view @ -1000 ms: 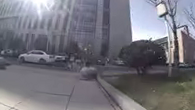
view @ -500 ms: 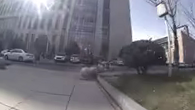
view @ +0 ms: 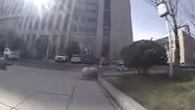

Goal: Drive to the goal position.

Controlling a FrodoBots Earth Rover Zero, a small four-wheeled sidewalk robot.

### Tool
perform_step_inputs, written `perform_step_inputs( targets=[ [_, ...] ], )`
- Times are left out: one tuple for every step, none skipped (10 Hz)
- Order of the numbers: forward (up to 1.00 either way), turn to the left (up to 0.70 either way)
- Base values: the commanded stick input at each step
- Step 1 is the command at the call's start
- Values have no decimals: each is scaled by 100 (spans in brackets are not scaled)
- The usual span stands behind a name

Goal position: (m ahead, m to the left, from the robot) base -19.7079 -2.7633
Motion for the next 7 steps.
perform_step_inputs(
  targets=[
    [0,70],
    [0,70],
    [0,70],
    [0,70],
    [0,70],
    [0,70],
    [0,70]
  ],
)
